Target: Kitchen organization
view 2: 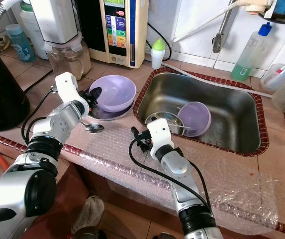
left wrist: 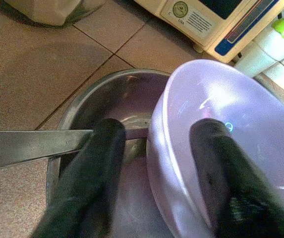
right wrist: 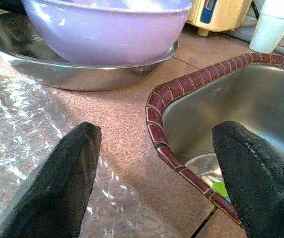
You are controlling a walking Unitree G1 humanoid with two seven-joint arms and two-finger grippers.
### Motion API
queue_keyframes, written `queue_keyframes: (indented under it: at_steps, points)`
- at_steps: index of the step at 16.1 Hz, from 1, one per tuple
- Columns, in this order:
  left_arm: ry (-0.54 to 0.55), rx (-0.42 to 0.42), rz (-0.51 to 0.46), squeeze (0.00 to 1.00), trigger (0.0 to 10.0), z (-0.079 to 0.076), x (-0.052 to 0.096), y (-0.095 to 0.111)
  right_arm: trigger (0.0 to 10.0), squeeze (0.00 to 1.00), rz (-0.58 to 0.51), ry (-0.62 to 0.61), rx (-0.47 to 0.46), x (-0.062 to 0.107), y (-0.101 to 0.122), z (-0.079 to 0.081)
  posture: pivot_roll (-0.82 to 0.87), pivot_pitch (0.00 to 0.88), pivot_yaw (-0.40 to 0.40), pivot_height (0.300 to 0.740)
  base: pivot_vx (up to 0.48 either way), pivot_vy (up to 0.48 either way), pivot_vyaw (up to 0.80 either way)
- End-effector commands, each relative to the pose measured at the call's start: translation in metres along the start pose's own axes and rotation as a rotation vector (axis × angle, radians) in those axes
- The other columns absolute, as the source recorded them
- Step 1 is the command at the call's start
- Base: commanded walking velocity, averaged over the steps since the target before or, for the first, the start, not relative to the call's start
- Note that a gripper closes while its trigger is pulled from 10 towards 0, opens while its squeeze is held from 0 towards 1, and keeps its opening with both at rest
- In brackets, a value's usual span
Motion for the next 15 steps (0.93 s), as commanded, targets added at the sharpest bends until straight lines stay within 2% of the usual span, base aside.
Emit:
queue_keyframes:
  at_steps: [1, 8, 12, 15]
  points:
    - [0.012, -0.007, -0.004, 0.0, 0.0, 0.002, 0.0, 0.004, 10.0, 0.0, -0.001, 0.001, 0.012, -0.002, 0.003, -0.001, -0.01, 0.0, 0.032, 0.74, 0.0, 0.0, 0.0]
    - [0.038, -0.039, -0.04, 0.0, 0.0, 0.011, 0.002, 0.011, 10.0, 0.0, 0.002, -0.007, 0.017, -0.006, 0.004, -0.003, 0.0, 0.0, 0.031, 0.74, 0.0, 0.0, 0.0]
    - [0.027, -0.08, -0.078, 0.0, 0.0, 0.009, 0.003, 0.012, 10.0, 0.0, -0.006, -0.023, 0.021, -0.006, 0.006, -0.008, 0.0, 0.0, 0.032, 0.74, 0.0, 0.0, 0.0]
    - [0.025, -0.125, -0.142, 0.0, 0.0, 0.005, 0.005, 0.018, 10.0, 0.0, -0.022, -0.058, 0.026, -0.009, 0.01, -0.016, 0.0, 0.0, 0.033, 0.74, 0.0, 0.0, 0.0]
Point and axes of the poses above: a point about 5 cm out from each wrist's last joint towards the gripper, its own x axis pointing back from the gripper into the wrist, its own y axis along the axis of the wrist's last joint, z = x × y, the point moved 3 cm from there along -x, pointing out of the wrist towards the gripper, and after that the axes turned 5 degrees about x, right-handed, at the moved point
